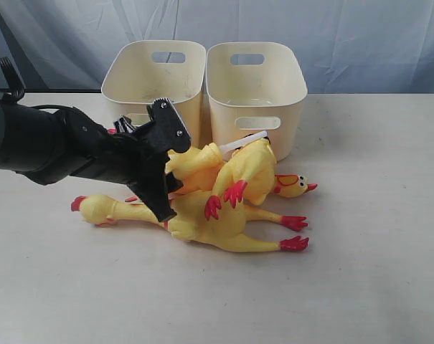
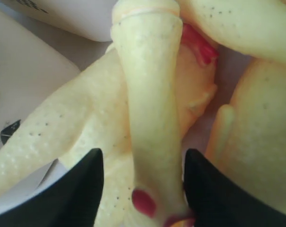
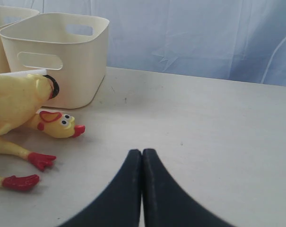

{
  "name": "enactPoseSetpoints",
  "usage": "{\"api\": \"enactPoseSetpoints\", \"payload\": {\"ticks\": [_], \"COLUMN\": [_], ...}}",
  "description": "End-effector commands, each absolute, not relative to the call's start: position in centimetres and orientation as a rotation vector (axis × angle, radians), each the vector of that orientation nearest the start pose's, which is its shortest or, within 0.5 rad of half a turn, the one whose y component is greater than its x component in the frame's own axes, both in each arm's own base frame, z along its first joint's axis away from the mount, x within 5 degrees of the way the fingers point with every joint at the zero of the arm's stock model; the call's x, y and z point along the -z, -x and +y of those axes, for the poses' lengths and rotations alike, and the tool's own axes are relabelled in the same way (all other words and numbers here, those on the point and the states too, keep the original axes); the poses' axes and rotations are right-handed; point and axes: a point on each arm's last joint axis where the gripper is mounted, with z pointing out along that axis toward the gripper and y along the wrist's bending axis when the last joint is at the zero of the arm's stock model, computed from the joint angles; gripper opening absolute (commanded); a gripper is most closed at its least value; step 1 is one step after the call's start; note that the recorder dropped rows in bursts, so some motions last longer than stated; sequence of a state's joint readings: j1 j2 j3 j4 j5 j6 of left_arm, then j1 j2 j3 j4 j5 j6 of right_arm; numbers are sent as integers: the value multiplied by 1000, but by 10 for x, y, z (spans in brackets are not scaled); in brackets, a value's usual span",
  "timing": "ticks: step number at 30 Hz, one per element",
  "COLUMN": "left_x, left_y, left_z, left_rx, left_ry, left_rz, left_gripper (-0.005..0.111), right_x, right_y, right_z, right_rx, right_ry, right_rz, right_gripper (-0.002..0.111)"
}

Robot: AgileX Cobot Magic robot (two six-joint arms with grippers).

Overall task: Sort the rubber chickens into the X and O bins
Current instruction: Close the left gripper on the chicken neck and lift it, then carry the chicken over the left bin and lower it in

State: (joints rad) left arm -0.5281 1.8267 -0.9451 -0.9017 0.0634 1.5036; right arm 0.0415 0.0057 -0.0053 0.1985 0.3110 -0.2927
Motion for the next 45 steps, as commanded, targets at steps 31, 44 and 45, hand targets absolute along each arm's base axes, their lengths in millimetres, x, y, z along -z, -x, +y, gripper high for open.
{"api": "enactPoseSetpoints", "payload": {"ticks": [31,44,45], "left_x": [-225,-267,-270], "left_y": [-290,-306,-308], "left_z": [-184,-169,-171], "left_rx": [104,-129,-129], "left_ry": [-1287,-1019,-1012], "left_rz": [1859,1725,1715], "left_gripper": [0,0,0], "right_x": [-186,-186,-186], "right_y": [-54,-54,-54], "right_z": [7,7,7], "right_rx": [-7,-7,-7], "right_ry": [165,165,165], "right_rz": [1774,1774,1774], "right_gripper": [-1,-1,-1]}}
